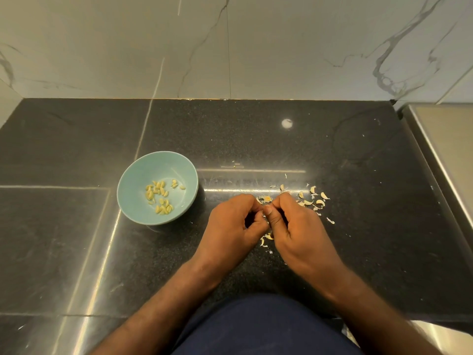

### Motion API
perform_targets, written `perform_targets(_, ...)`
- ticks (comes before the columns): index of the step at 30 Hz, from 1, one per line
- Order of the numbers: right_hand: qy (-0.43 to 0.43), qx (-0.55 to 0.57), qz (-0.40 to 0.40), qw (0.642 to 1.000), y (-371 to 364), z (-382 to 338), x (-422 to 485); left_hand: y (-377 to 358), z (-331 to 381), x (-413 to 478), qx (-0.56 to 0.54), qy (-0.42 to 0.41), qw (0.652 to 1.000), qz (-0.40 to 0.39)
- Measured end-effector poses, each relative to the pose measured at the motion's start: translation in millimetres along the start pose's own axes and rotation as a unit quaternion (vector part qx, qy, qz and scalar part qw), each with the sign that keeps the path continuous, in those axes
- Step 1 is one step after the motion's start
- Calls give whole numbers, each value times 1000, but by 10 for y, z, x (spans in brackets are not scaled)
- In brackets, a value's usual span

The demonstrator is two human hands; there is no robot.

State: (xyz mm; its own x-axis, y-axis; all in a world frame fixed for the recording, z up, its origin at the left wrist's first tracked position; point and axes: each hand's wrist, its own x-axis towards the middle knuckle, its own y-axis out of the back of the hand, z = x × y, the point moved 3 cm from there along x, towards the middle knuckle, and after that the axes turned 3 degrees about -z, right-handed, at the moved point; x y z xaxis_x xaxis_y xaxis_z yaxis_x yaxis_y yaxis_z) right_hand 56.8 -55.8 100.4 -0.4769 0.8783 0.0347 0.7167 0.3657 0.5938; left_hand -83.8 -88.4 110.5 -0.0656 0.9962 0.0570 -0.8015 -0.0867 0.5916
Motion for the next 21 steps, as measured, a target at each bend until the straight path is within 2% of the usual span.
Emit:
perform_targets(4,0,-10,-8,1000,-12,19,4,-4,-3,1,5,-9,1000,8)
perform_targets(10,-14,18,-38,999,-44,31,32,2,-18,19,-57,5,998,-10)
perform_targets(15,-70,108,-49,990,-56,35,69,11,-24,30,-144,41,989,-19)
perform_targets(21,-141,233,-57,961,-83,55,64,-11,-34,12,-166,74,983,0)
